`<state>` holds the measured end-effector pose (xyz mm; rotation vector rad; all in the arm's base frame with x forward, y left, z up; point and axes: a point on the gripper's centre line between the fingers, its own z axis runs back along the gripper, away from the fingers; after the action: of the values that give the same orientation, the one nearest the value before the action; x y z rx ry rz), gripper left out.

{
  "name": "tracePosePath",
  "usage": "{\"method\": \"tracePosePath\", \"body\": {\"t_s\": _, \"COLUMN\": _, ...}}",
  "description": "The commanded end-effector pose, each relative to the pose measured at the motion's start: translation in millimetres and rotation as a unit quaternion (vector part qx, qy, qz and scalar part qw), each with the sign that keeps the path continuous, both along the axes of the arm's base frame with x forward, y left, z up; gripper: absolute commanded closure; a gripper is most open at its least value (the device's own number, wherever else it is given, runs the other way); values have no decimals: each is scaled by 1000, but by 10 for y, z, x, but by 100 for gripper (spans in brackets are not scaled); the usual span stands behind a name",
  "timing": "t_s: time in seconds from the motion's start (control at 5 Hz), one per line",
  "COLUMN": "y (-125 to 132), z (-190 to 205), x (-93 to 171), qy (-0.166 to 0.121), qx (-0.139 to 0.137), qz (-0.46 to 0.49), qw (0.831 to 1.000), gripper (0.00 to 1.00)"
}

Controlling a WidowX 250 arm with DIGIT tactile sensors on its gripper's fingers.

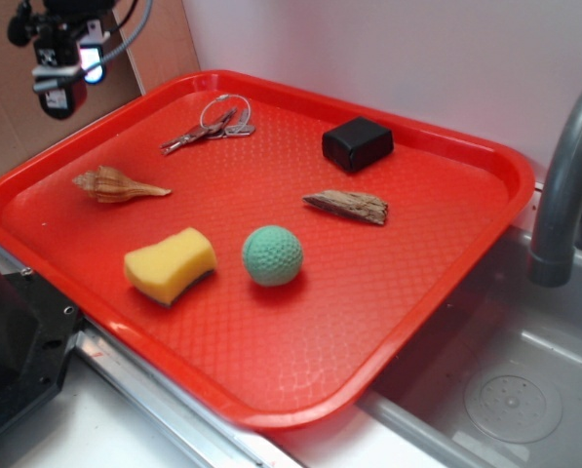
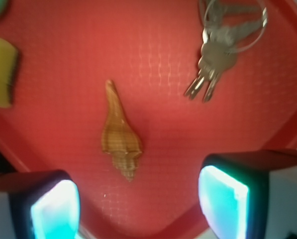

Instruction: Grab the shell.

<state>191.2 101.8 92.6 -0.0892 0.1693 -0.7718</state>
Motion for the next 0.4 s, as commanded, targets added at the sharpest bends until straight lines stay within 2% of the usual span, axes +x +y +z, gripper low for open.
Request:
{"method": "tracePosePath", "body": {"t_s": 0.0, "y": -331, "z": -245, "x": -129, "qy": 12, "qx": 16, "qz": -41, "qw": 999, "gripper": 0}}
{"method": "tracePosePath", "body": {"t_s": 0.2, "y": -281, "z": -466, "x": -84, "qy": 12, "qx": 24, "qz": -28, "qw": 999, "gripper": 0}}
